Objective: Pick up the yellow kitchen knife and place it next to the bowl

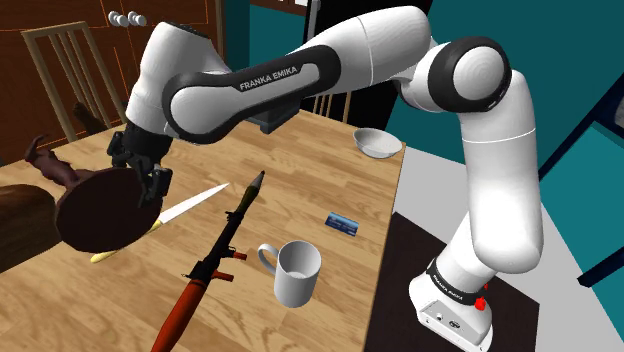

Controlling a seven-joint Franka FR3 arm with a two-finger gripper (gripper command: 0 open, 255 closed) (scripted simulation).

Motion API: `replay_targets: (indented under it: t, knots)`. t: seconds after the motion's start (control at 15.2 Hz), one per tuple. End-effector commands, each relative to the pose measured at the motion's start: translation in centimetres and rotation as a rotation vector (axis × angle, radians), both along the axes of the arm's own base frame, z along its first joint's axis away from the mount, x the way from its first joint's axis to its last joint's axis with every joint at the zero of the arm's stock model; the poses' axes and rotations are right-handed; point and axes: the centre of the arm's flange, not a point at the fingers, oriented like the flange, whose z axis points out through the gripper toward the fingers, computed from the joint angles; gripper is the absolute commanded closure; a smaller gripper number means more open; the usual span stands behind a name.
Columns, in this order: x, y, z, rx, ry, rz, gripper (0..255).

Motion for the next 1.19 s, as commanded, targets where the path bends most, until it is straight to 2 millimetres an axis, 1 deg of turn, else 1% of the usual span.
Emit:
replay_targets:
  t: [0.0,0.07,0.59,1.12]
  knots:
    - [-0.3,-3.1,-3.5,-0.065,0.096,-0.002,0]
    - [-0.2,-4.2,-4.1,-0.069,0.112,-0.009,0]
    - [-0.1,-2.8,-7.9,-0.069,0.112,-0.009,0]
    - [-0.1,-2.8,-7.9,-0.069,0.112,-0.009,0]
